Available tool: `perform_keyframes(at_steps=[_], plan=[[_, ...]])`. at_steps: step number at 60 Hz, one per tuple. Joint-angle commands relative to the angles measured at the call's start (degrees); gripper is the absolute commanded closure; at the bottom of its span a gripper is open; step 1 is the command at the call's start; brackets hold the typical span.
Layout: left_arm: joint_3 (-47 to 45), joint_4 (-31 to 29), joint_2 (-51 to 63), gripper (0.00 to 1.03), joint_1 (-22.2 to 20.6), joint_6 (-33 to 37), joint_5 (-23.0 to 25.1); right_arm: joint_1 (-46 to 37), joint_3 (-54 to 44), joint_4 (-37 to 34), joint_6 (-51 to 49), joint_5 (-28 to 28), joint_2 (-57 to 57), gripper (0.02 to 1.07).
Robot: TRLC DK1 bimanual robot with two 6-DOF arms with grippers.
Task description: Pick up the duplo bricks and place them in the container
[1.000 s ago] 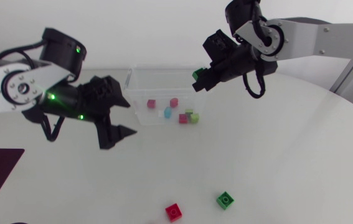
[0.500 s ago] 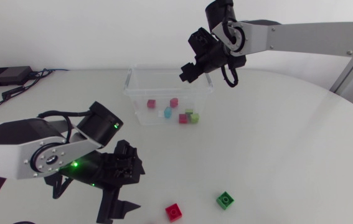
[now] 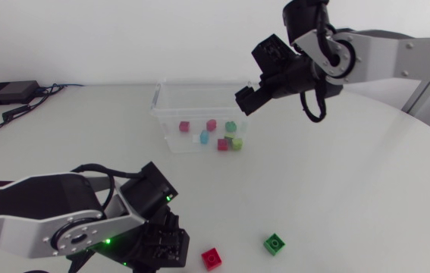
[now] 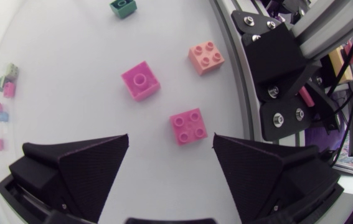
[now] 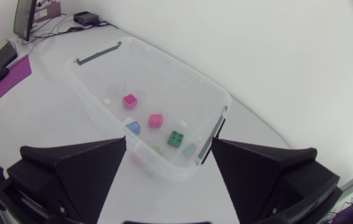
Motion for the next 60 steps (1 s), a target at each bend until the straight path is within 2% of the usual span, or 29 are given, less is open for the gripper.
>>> perform_keyframes(at_steps=[1, 13, 23, 28, 35, 48, 60], plan=[[-1.4, -0.3, 2.5, 0.11, -2.2, -3.9, -1.6, 0.2, -7.4, 1.2, -1.4, 0.3, -4.3, 0.07], [-0.8, 2.4, 6.9, 0.12, -5.3, -8.7, -5.0, 0.0, -18.9, 2.7, -2.7, 0.4, -11.2, 0.07], [0.7, 2.8, 9.1, 0.18, -5.7, -10.3, -5.9, -0.2, -26.7, 3.4, -3.6, 0.3, -15.4, 0.07], [1.0, 2.8, 9.5, 0.35, -5.8, -11.3, -5.9, 0.0, -30.4, 3.1, -4.2, 0.2, -17.7, 0.07], [0.7, 4.5, 10.3, 0.67, -5.7, -12.3, -5.8, 0.8, -34.4, -0.9, -4.8, -0.1, -21.9, 0.07], [-0.1, 7.0, 10.8, 0.7, -6.7, -12.3, -5.7, 2.2, -37.2, -11.1, -4.9, -2.6, -26.8, 0.07], [1.0, 6.4, 7.1, 0.7, -4.3, -12.0, -5.8, 4.8, -36.2, -18.4, -3.5, -4.5, -26.8, 0.07]])
